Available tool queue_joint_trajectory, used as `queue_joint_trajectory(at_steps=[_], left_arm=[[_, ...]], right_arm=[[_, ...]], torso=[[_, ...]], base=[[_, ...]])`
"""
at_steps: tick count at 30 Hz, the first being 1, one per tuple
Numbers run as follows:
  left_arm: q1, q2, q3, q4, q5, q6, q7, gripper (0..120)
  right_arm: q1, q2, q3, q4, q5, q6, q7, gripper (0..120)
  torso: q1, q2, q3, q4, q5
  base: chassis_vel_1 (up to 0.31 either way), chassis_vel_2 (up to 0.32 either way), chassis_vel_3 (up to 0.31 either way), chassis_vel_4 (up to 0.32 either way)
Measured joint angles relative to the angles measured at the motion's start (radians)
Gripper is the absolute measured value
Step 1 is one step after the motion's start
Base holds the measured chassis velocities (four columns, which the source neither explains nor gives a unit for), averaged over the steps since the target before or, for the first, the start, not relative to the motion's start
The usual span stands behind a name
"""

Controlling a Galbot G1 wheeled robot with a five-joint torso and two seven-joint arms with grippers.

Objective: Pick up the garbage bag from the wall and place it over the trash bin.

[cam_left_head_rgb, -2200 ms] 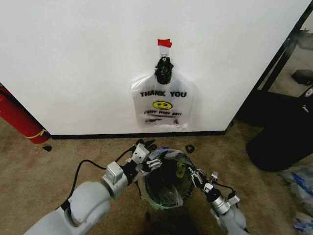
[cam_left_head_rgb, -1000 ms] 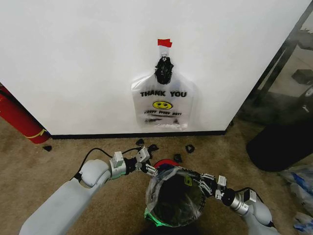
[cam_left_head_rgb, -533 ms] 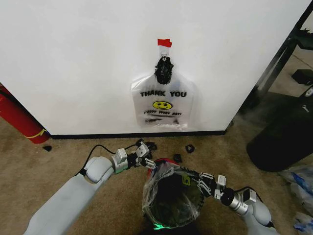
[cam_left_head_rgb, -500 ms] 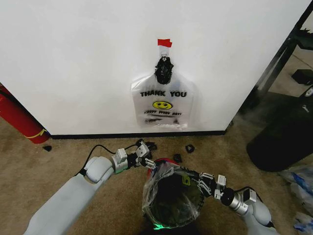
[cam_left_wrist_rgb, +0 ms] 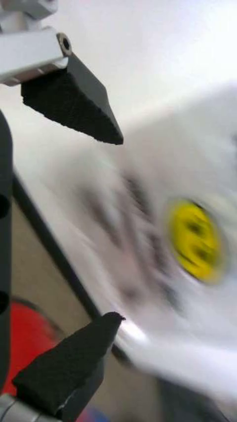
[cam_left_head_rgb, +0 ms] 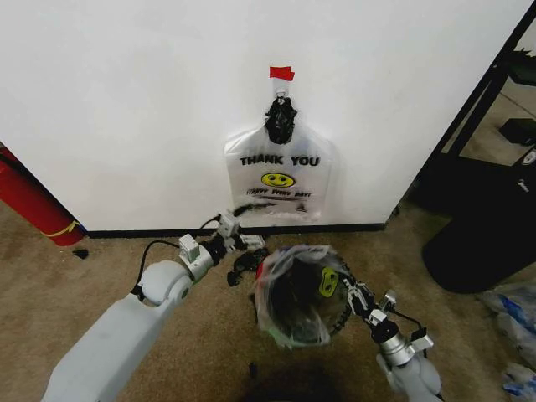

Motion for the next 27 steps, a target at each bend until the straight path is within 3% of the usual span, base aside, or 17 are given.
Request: queue_joint_trajectory(at_steps=[2,6,9,13,19,27], left_arm=[[0.037,0.032,0.000,-0.048,0.093,0.097,-0.053,100],[0.096,0.075,0.000,-0.093,0.153,0.160,-0.035,100],[0.139,0.092,0.002,-0.129,0.097,0.191,-0.014,100],[0.213,0.094,0.015,-0.190,-0.069,0.224,0.026,100],[0.232,0.016,0.042,-0.200,-0.192,0.224,0.040,100],[0.211,-0.014,0.044,-0.181,-0.220,0.202,0.052,100]], right_arm=[[-0.009,0.008,-0.001,0.025,0.067,0.000,0.071,1],[-0.022,0.024,-0.002,0.068,0.149,0.005,0.178,1],[-0.027,0.034,-0.005,0.094,0.198,0.011,0.238,1],[-0.035,0.049,-0.009,0.129,0.246,0.014,0.293,1],[-0.054,0.065,-0.018,0.178,0.258,0.013,0.322,1],[-0.065,0.071,-0.020,0.190,0.232,0.018,0.329,1]], torso=[[0.000,0.000,0.000,-0.0001,0.0000],[0.000,0.000,0.000,-0.0002,-0.0001],[0.000,0.000,0.000,-0.0003,0.0001],[0.000,0.000,0.000,-0.0001,0.0001],[0.000,0.000,0.000,-0.0004,0.0000],[0.000,0.000,0.000,-0.0002,0.0002]], base=[[0.000,0.000,0.000,0.000],[0.000,0.000,0.000,0.000],[0.000,0.000,0.000,0.000],[0.000,0.000,0.000,0.000],[0.000,0.000,0.000,0.000],[0.000,0.000,0.000,0.000]])
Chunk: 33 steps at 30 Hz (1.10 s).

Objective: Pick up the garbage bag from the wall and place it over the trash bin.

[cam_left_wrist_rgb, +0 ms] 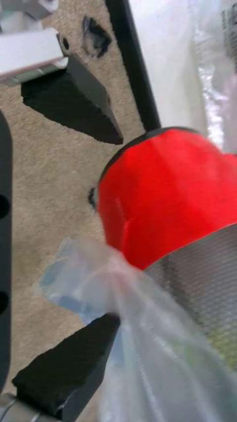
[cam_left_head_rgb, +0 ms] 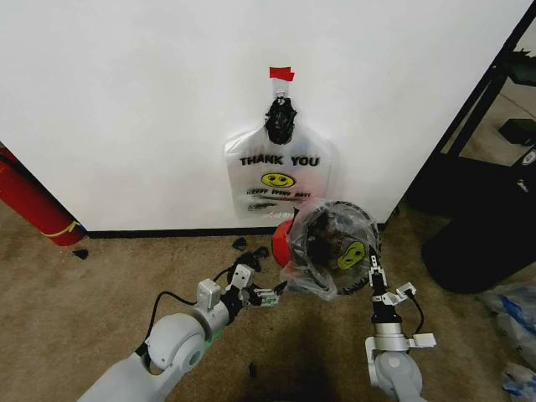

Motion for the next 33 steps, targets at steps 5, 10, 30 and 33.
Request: queue_joint_trajectory(at_steps=[5,10,30,33], left_arm=[[-0.022,-0.004,-0.005,0.028,0.031,-0.028,-0.027,100],[-0.041,-0.004,-0.007,0.111,0.162,-0.071,-0.050,100],[0.009,0.010,-0.022,0.138,0.295,-0.126,-0.044,100],[0.026,0.019,-0.028,0.140,0.373,-0.152,-0.044,100]], right_arm=[[-0.002,0.000,-0.002,-0.003,-0.016,0.001,-0.008,1],[-0.004,0.004,-0.015,0.004,-0.033,-0.003,-0.022,1],[0.002,0.016,-0.046,0.014,-0.064,0.014,0.059,1],[0.001,0.021,-0.048,0.023,-0.086,0.021,0.117,1]], torso=[[0.000,0.000,0.000,0.0000,0.0000],[0.000,0.000,0.000,0.0000,-0.0001],[0.000,0.000,0.000,0.0000,-0.0002],[0.000,0.000,0.000,-0.0002,-0.0001]], base=[[0.000,0.000,0.000,0.000],[0.000,0.000,0.000,0.000],[0.000,0.000,0.000,0.000],[0.000,0.000,0.000,0.000]])
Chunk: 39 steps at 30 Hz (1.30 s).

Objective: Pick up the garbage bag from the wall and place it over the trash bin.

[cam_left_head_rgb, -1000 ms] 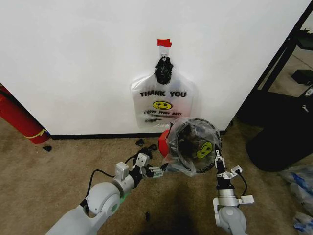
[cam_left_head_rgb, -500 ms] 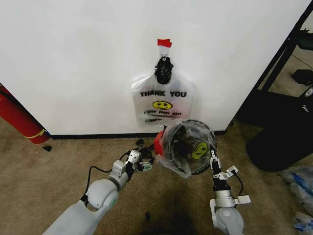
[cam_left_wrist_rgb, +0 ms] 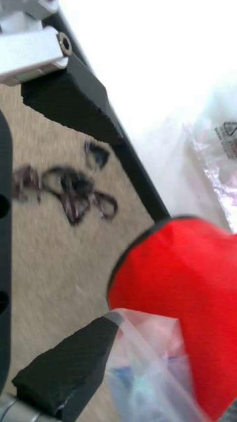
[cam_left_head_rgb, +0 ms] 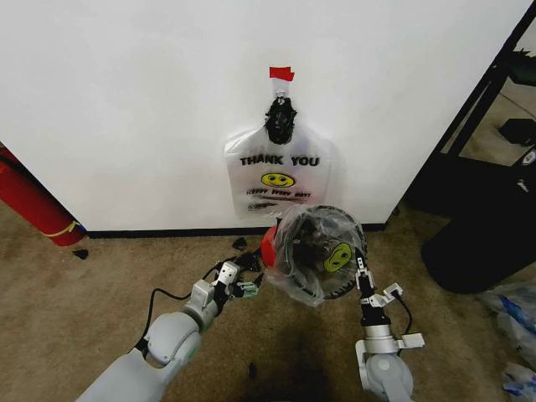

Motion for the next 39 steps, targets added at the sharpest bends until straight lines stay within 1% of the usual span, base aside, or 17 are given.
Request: queue_joint_trajectory(at_steps=[3,4,7,8,10,12,13,17,19,21,25,28,32,39], left_arm=[[0.042,0.005,-0.019,-0.009,0.110,-0.012,-0.008,100],[0.049,0.005,-0.021,-0.010,0.125,-0.012,-0.011,100],[0.096,-0.007,-0.038,0.013,0.250,0.006,-0.059,100],[0.096,-0.007,-0.038,0.013,0.250,0.006,-0.059,100],[0.112,-0.018,-0.045,0.043,0.281,0.014,-0.084,100],[0.127,-0.027,-0.047,0.064,0.280,0.007,-0.099,100],[0.135,-0.031,-0.045,0.068,0.260,-0.007,-0.103,100],[0.139,-0.045,-0.043,0.067,0.240,-0.020,-0.109,100],[0.138,-0.052,-0.044,0.067,0.240,-0.020,-0.114,100],[0.138,-0.053,-0.045,0.068,0.241,-0.018,-0.116,100],[0.146,-0.057,-0.056,0.092,0.262,0.015,-0.148,100],[0.150,-0.068,-0.057,0.109,0.265,0.024,-0.186,100],[0.151,-0.076,-0.058,0.109,0.264,0.025,-0.203,100],[0.156,-0.077,-0.060,0.085,0.260,0.026,-0.205,100]], right_arm=[[-0.003,0.002,-0.013,0.020,-0.033,0.008,0.096,1],[-0.005,0.002,-0.017,0.026,-0.038,0.008,0.113,1],[-0.017,0.002,-0.052,0.091,-0.087,-0.002,0.280,1],[-0.017,0.002,-0.052,0.091,-0.087,-0.002,0.280,1],[-0.022,0.002,-0.071,0.134,-0.109,-0.016,0.379,1],[-0.024,0.002,-0.087,0.169,-0.121,-0.029,0.456,1],[-0.023,0.002,-0.094,0.180,-0.126,-0.033,0.481,1],[-0.018,0.004,-0.107,0.186,-0.134,-0.042,0.508,1],[-0.018,0.008,-0.124,0.196,-0.144,-0.051,0.548,1],[-0.019,0.009,-0.130,0.202,-0.149,-0.055,0.565,1],[-0.024,0.015,-0.161,0.231,-0.196,-0.089,0.683,1],[-0.022,0.020,-0.178,0.236,-0.243,-0.115,0.770,1],[-0.013,0.023,-0.186,0.223,-0.291,-0.123,0.802,1],[-0.007,0.019,-0.191,0.183,-0.334,-0.131,0.793,1]], torso=[[0.000,0.000,0.000,0.0002,0.0000],[0.000,0.000,0.000,0.0001,0.0000],[0.000,0.000,0.000,0.0002,-0.0001],[0.000,0.000,0.000,0.0002,-0.0001],[0.000,0.000,0.000,0.0002,-0.0001],[0.000,0.000,0.000,0.0003,-0.0001],[0.000,0.000,0.000,0.0003,-0.0003],[0.000,0.000,0.000,0.0001,0.0000],[0.000,0.000,0.000,0.0000,0.0000],[0.000,0.000,0.000,0.0000,0.0000],[0.000,0.000,0.000,0.0002,0.0000],[0.000,0.000,0.000,0.0002,-0.0001],[0.000,0.000,0.000,0.0001,-0.0001],[0.000,0.000,0.000,0.0000,0.0000]], base=[[0.000,0.000,0.000,0.000],[0.000,0.000,0.000,0.000],[0.000,0.000,0.000,0.000],[0.000,0.000,0.000,0.000],[0.000,0.000,0.000,0.000],[0.000,0.000,0.000,0.000],[0.000,0.000,0.000,0.000],[0.000,0.000,0.000,0.000],[0.000,0.000,0.000,0.000],[0.000,0.000,0.000,0.000],[0.000,0.000,0.000,0.000],[0.000,0.000,0.000,0.000],[0.000,0.000,0.000,0.000],[0.000,0.000,0.000,0.000]])
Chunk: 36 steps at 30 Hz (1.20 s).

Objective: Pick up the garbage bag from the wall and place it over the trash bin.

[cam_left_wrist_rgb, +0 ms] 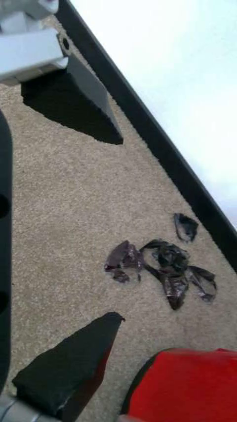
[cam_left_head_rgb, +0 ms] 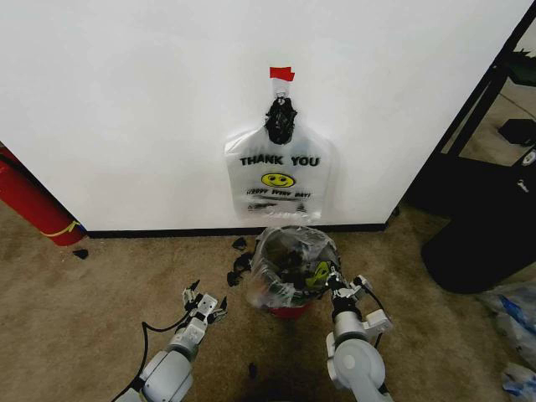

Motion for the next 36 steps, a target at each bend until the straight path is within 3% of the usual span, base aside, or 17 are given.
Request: queue_joint_trajectory(at_steps=[5,19,23,27,29,31,33,36], left_arm=[[0.007,0.002,-0.004,-0.013,-0.001,-0.002,-0.005,100],[0.027,0.003,-0.017,-0.046,0.001,-0.003,-0.011,100],[0.034,0.002,-0.033,-0.066,-0.005,-0.009,-0.015,100],[0.038,-0.041,-0.102,-0.133,-0.103,-0.122,-0.021,100],[0.040,-0.061,-0.122,-0.155,-0.140,-0.168,-0.010,100],[0.051,-0.117,-0.171,-0.227,-0.235,-0.285,0.043,100],[0.063,-0.176,-0.217,-0.299,-0.305,-0.385,0.115,100],[0.070,-0.227,-0.255,-0.385,-0.370,-0.429,0.168,100]], right_arm=[[-0.007,-0.013,0.007,-0.010,-0.029,-0.035,-0.006,2],[-0.045,-0.029,0.002,0.069,-0.048,-0.049,-0.057,56],[-0.068,-0.034,0.007,0.114,-0.088,-0.047,-0.071,67],[-0.117,-0.033,0.067,0.166,-0.289,0.078,-0.205,85],[-0.125,-0.029,0.081,0.173,-0.335,0.110,-0.227,86],[-0.153,-0.004,0.148,0.201,-0.544,0.243,-0.284,97],[-0.184,0.043,0.230,0.233,-0.762,0.356,-0.301,100],[-0.239,0.115,0.344,0.288,-0.947,0.437,-0.302,100]], torso=[[0.000,0.000,0.000,-0.0002,-0.0004],[0.000,0.000,0.000,0.0002,0.0001],[0.000,0.000,0.000,0.0002,0.0000],[0.000,0.000,0.000,0.0000,-0.0001],[0.000,0.000,0.000,-0.0001,0.0001],[0.000,0.000,0.000,0.0000,0.0001],[0.000,0.000,0.000,0.0001,0.0002],[0.000,0.000,0.000,0.0000,0.0003]], base=[[0.000,0.000,0.000,0.000],[0.000,0.000,0.000,0.000],[0.000,0.000,0.000,0.000],[0.000,0.000,0.000,0.000],[0.000,0.000,0.000,0.000],[0.000,0.000,0.000,0.000],[0.000,0.000,0.000,0.000],[0.000,0.000,0.000,0.000]])
